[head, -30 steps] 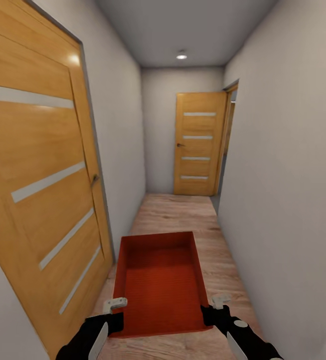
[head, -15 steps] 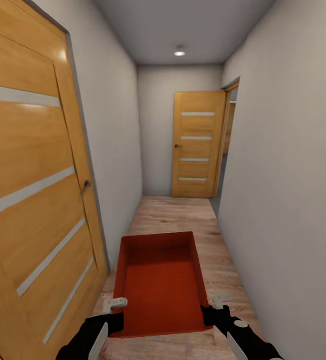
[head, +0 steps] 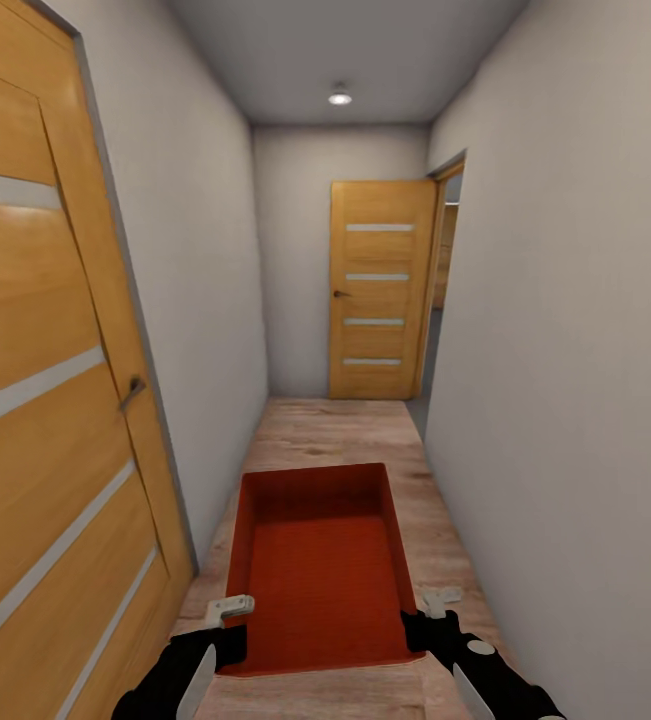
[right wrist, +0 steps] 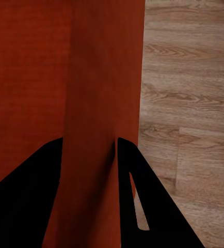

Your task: Move the two storage containers from the living room to the garage. In the garage, place one container on the floor and stack the other container on top of it (either order is fine).

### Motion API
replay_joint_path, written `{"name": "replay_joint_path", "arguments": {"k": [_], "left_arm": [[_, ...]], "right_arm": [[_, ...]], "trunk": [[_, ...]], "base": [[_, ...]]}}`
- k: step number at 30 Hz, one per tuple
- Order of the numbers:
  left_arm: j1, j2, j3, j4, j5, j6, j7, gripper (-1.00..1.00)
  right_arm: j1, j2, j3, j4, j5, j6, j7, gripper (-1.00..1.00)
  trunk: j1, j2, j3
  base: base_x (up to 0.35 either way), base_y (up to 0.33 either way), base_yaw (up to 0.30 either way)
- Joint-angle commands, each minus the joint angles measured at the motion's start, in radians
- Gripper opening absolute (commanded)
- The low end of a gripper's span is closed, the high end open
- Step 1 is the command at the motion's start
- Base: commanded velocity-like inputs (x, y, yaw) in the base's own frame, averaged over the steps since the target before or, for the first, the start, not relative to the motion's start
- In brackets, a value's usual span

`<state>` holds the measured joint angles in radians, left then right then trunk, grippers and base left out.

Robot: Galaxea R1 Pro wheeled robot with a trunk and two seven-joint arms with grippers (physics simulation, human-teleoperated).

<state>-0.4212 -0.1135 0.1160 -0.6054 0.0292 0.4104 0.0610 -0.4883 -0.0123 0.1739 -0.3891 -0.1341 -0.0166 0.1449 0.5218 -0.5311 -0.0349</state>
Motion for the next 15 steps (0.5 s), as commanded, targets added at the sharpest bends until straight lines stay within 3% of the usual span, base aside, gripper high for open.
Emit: {"name": "replay_joint_path", "arguments": {"k": [1,9,10,15], "left_arm": [[-0.001,0.005,0.001,-0.004,-0.071,-0.023,0.033,-1.0],[-0.001,0.005,0.001,-0.004,-0.071,-0.024,0.033,-1.0],[-0.001,-0.007,0.007,-0.004,-0.003,-0.001,0.007,-1.0],[-0.001,-0.008,0.007,-0.004,0.0,-0.02,0.008,-1.0]], "right_arm": [[-0.001,-0.002,0.024,0.003,-0.015,-0.002,0.003,-1.0],[-0.001,-0.002,0.024,0.003,-0.013,-0.002,0.006,-1.0],[-0.001,0.005,0.009,0.004,-0.004,-0.008,-0.004,-1.0],[-0.001,0.007,0.007,0.004,0.001,-0.017,-0.005,-1.0]], "trunk": [[0.001,-0.002,-0.002],[0.001,-0.002,-0.002],[0.001,-0.002,-0.002],[0.001,-0.002,-0.002]], "base": [[0.325,0.0,-0.001],[0.324,0.0,0.0],[0.0,0.0,0.0],[0.0,0.0,0.0]]}}
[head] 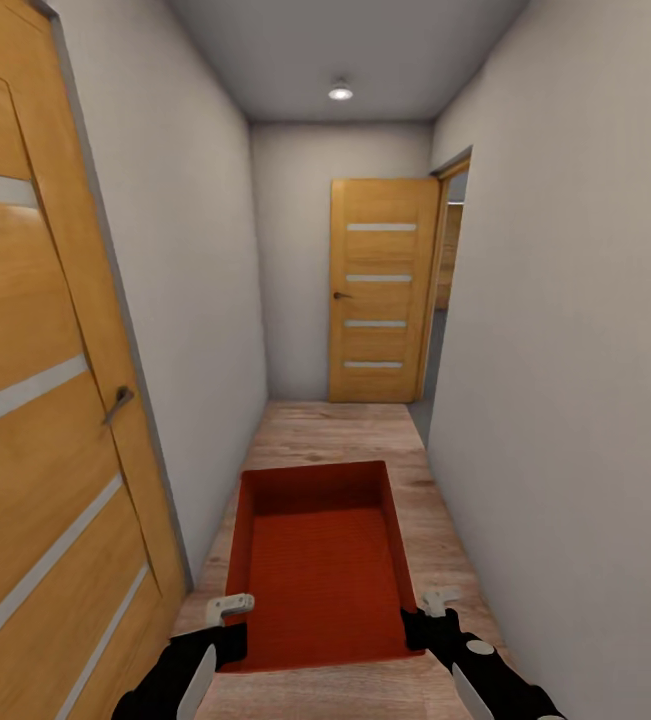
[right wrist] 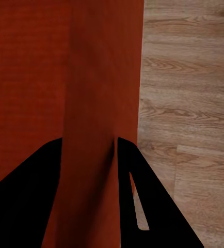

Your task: Move the two storage containers from the living room to the garage. In the garage, place one container on the floor and stack the other container on top of it (either order is fine).

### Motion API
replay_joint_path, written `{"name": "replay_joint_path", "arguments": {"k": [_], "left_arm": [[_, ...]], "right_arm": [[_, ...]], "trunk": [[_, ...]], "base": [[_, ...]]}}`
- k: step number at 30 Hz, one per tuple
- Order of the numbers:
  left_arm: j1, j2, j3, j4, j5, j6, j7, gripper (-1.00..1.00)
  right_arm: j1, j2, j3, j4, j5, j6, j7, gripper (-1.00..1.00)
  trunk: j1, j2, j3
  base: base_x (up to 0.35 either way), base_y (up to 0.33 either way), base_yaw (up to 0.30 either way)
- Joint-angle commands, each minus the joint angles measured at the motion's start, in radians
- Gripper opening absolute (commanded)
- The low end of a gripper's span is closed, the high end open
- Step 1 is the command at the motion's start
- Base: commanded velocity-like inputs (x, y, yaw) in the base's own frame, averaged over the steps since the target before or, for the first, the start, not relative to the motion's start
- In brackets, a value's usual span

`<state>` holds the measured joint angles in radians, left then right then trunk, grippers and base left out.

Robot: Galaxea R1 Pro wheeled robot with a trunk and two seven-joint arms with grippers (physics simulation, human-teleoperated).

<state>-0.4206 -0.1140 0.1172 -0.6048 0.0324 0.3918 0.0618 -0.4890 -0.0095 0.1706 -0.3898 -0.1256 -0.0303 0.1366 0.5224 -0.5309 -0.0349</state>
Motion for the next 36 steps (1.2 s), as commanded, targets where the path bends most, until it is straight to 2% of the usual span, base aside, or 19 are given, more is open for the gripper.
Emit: {"name": "replay_joint_path", "arguments": {"k": [1,4,8,18,19,36], "left_arm": [[0.0,0.004,0.003,-0.003,-0.002,-0.001,0.008,-1.0],[0.0,0.024,-0.014,-0.003,0.035,-0.01,0.008,-1.0],[-0.001,0.04,-0.062,-0.003,0.08,-0.011,0.008,-1.0],[0.0,0.04,-0.063,-0.003,0.087,-0.012,0.008,-1.0],[0.0,0.04,0.001,-0.003,-0.01,-0.028,0.008,-1.0],[0.0,0.04,0.001,-0.003,-0.011,-0.028,0.008,-1.0]], "right_arm": [[0.0,0.005,0.011,0.005,-0.005,-0.008,0.003,-1.0],[0.0,0.016,0.004,0.005,0.0,-0.016,-0.004,-1.0],[0.0,0.017,0.0,0.005,0.0,-0.017,-0.003,-1.0],[0.0,0.017,0.001,0.005,0.0,-0.017,-0.004,-1.0],[0.0,0.017,0.012,0.005,0.0,-0.016,0.003,-1.0],[0.0,0.017,0.012,0.005,0.0,-0.016,0.003,-1.0]], "trunk": [[0.0,-0.002,-0.002],[0.0,-0.002,-0.002],[0.0,-0.002,-0.002],[0.0,-0.002,-0.002],[0.0,-0.002,-0.002],[0.0,-0.002,-0.002]], "base": [[0.0,0.0,0.0],[0.14,0.0,0.0],[0.311,0.0,0.0],[0.328,0.0,0.0],[0.328,0.0,0.0],[0.329,0.0,0.0]]}}
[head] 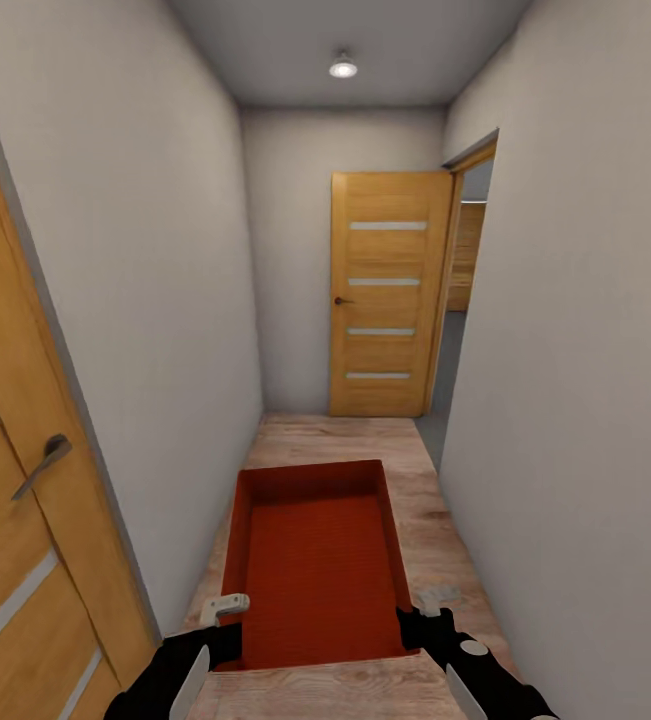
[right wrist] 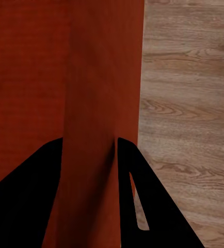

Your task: Move the two storage containers from the living room to the garage. In the garage, place one container on the floor and stack the other container on top of it (either order is fine).

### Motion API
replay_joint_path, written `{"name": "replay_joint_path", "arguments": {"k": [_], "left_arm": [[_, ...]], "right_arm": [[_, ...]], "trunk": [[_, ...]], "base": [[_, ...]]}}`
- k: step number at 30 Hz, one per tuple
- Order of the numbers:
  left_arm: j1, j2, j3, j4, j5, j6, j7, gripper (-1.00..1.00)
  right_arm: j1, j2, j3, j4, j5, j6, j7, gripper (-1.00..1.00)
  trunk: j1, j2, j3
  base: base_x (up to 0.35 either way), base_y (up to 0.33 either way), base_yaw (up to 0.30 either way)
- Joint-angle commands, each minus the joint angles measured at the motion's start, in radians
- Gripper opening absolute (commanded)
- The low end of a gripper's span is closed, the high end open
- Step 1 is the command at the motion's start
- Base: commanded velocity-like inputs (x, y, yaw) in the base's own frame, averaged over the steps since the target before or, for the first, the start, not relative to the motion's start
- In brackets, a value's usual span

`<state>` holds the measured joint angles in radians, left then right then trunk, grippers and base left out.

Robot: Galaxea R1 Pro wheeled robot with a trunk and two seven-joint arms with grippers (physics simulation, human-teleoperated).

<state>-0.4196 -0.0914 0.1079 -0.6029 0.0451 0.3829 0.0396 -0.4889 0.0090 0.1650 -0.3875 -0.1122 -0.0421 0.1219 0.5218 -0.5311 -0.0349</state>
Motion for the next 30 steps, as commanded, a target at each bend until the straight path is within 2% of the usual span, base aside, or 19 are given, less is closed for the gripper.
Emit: {"name": "replay_joint_path", "arguments": {"k": [1,30], "left_arm": [[-0.001,0.018,0.01,-0.005,-0.024,-0.019,0.03,-1.0],[-0.001,0.018,0.01,-0.005,-0.024,-0.019,0.03,-1.0]], "right_arm": [[0.0,-0.001,0.018,0.002,-0.014,-0.004,0.018,-1.0],[0.0,-0.001,0.018,0.004,-0.013,-0.005,0.018,-1.0]], "trunk": [[0.001,-0.002,-0.002],[0.001,-0.002,-0.002]], "base": [[0.329,0.0,0.0],[0.329,0.0,0.0]]}}
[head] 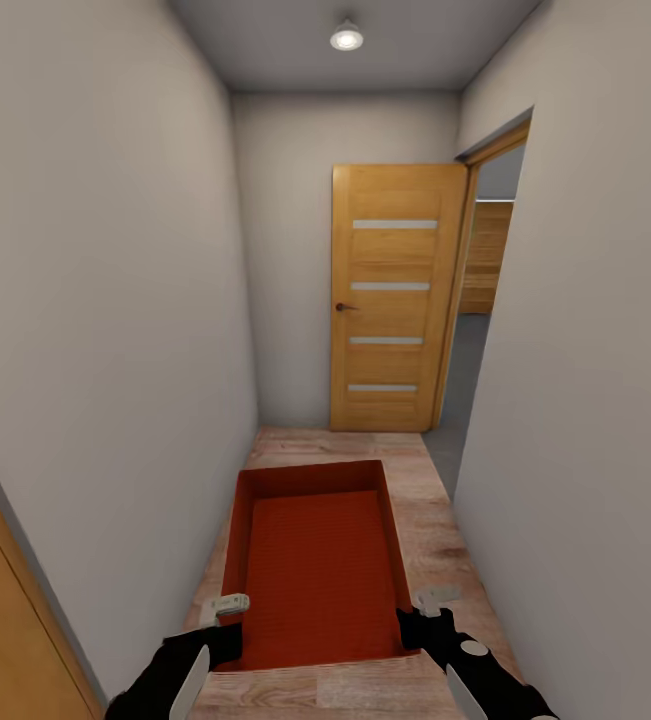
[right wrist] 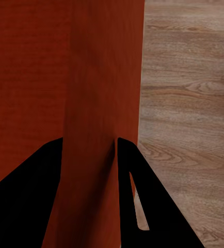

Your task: Move the two storage containers from the living room to the garage. In the garage, place one container on the floor and stack the other container on top of it (either order is fine).

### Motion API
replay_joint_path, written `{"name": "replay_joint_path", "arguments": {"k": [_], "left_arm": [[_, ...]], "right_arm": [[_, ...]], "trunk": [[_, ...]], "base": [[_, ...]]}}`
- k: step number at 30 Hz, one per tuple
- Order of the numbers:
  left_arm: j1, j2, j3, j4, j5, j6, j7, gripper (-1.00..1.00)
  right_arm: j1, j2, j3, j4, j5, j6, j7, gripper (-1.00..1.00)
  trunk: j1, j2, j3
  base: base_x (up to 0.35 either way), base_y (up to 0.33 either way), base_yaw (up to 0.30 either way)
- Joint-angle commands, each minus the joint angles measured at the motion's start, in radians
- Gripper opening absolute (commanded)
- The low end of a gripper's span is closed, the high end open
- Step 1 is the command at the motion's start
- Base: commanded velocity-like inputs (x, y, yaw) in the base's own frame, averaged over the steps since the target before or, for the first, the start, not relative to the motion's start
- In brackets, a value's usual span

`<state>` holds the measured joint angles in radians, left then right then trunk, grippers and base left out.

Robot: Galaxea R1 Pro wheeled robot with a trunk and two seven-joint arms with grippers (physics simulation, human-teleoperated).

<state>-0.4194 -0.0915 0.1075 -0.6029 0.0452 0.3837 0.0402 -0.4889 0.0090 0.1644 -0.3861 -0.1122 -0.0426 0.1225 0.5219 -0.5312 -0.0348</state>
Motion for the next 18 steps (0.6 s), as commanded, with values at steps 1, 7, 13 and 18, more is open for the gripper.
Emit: {"name": "replay_joint_path", "arguments": {"k": [1,7,13,18], "left_arm": [[-0.002,0.018,0.011,-0.005,-0.024,-0.02,0.029,-1.0],[-0.002,0.018,0.011,-0.005,-0.024,-0.02,0.029,-1.0],[-0.002,0.018,0.011,-0.005,-0.024,-0.02,0.03,-1.0],[-0.001,0.018,0.011,-0.005,-0.024,-0.02,0.029,-1.0]], "right_arm": [[0.0,-0.001,0.018,0.003,-0.014,-0.004,0.017,-1.0],[0.0,-0.001,0.018,0.003,-0.014,-0.004,0.017,-1.0],[0.0,-0.001,0.018,0.003,-0.014,-0.004,0.017,-1.0],[0.0,-0.001,0.018,0.003,-0.014,-0.004,0.017,-1.0]], "trunk": [[0.001,-0.002,-0.002],[0.001,-0.002,-0.002],[0.001,-0.002,-0.002],[0.001,-0.002,-0.002]], "base": [[0.329,0.0,0.0],[0.329,0.0,0.0],[0.329,0.0,0.0],[0.329,0.0,0.0]]}}
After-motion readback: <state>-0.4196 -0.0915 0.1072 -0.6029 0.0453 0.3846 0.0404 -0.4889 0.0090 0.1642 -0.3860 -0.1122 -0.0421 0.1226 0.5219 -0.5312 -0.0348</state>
